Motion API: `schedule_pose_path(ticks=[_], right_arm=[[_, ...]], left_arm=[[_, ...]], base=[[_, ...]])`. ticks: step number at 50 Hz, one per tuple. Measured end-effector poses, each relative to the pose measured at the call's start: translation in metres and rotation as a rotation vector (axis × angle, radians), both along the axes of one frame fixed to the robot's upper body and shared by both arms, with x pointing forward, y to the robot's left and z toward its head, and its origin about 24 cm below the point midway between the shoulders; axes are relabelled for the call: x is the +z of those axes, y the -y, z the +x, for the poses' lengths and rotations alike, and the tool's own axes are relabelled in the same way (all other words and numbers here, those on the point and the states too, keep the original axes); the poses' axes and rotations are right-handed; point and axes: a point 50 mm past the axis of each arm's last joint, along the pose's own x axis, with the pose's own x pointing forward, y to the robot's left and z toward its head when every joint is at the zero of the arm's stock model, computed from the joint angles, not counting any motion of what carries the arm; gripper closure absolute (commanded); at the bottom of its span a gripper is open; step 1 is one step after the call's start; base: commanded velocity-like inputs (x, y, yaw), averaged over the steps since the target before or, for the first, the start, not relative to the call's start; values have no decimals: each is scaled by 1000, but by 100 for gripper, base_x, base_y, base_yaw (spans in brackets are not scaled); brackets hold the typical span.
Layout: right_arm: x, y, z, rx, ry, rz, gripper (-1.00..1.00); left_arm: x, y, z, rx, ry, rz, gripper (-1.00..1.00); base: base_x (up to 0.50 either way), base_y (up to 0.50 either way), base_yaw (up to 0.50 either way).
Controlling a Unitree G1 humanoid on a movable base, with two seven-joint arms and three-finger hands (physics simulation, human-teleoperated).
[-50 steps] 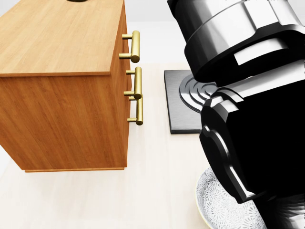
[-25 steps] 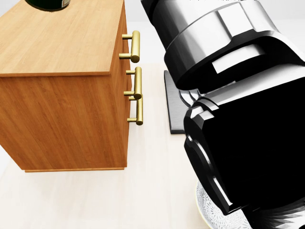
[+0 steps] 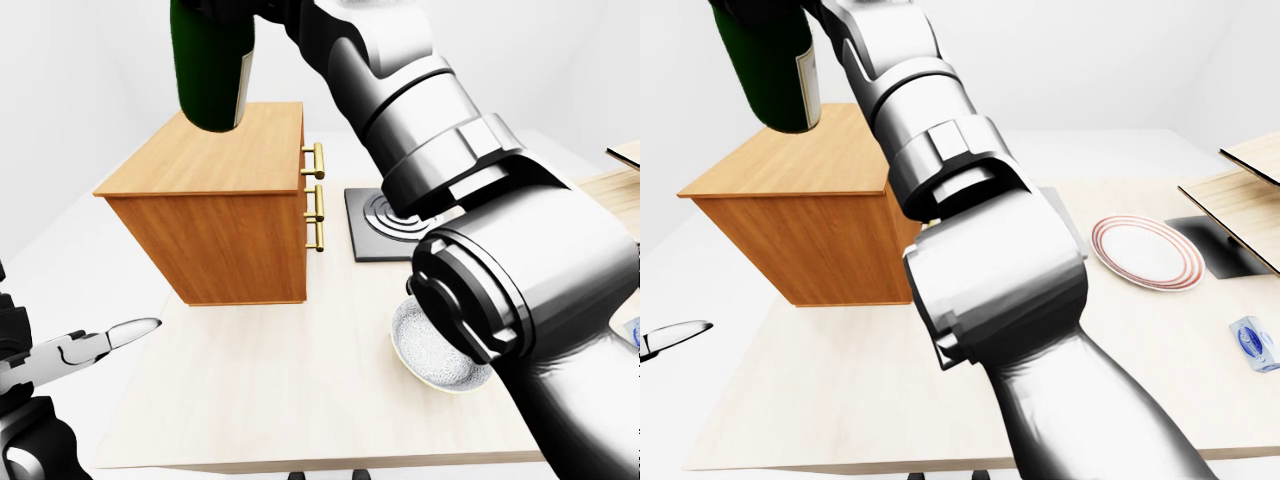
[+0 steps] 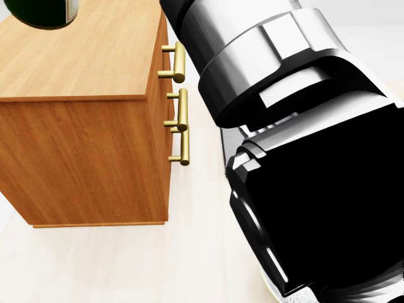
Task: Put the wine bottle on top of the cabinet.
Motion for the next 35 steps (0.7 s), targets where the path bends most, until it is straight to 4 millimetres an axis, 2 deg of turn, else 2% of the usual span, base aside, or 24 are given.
schedule_pose_path(ticks=[35], right_arm=[[-15, -8, 3, -39, 6, -93, 96]], left_arm=[[-2, 0, 1, 1, -12, 0, -100]], base=[[0, 0, 0]])
